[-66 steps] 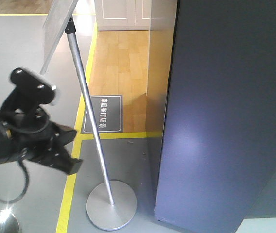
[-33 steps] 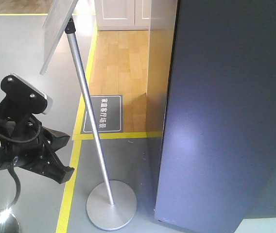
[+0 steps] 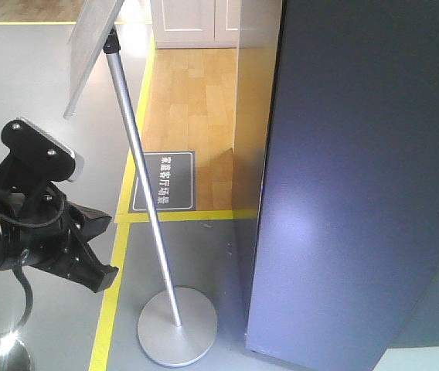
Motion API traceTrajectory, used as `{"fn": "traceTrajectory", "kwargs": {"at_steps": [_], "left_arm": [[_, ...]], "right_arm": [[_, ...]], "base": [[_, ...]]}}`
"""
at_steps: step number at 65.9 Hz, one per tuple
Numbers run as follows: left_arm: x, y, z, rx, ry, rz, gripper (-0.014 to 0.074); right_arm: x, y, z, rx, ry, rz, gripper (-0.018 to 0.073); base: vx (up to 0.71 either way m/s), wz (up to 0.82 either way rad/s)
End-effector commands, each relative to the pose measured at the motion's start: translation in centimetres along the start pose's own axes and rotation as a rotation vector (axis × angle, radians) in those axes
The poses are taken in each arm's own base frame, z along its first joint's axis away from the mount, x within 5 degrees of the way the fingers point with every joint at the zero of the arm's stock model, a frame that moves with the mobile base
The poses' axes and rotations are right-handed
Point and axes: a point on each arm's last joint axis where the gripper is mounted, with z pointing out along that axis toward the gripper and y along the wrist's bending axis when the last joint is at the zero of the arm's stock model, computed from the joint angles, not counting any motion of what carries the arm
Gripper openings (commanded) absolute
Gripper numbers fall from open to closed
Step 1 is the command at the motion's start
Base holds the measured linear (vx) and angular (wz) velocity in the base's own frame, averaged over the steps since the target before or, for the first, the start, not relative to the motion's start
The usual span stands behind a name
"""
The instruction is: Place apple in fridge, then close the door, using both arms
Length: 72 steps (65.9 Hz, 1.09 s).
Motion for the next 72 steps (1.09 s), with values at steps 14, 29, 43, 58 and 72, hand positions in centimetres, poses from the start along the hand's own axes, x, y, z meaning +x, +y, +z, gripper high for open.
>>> {"fn": "traceTrajectory", "kwargs": {"at_steps": [14,29,43,58,72], "left_arm": [[-1.5,0.2,-1.1,-0.012,-0.107,-0.014,-0.0006],[-1.5,0.2,-1.1,-0.012,-0.107,-0.014,-0.0006],[-1.5,0.2,-1.1,-0.012,-0.107,-0.014,-0.0006],[-1.5,0.2,-1.1,-0.012,-0.107,-0.014,-0.0006],[-1.5,0.2,-1.1,-0.012,-0.107,-0.014,-0.0006]], "right_arm": [[-4.5,-1.1,6.7,0.047,-0.159,0.005,-0.0005],[-5.9,-4.4,11.4,0.164,-0.212,0.118,-0.0003],[-8.4,-8.4,13.3,0.275,-0.201,0.140,-0.0003],[-11.5,-10.5,15.3,0.323,-0.288,0.090,-0.0003],[-14.3,-11.7,17.0,0.342,-0.384,0.076,-0.0003]], "base": [[0.00,0.00],[0.00,0.00],[0.00,0.00],[0.00,0.00],[0.00,0.00]]}}
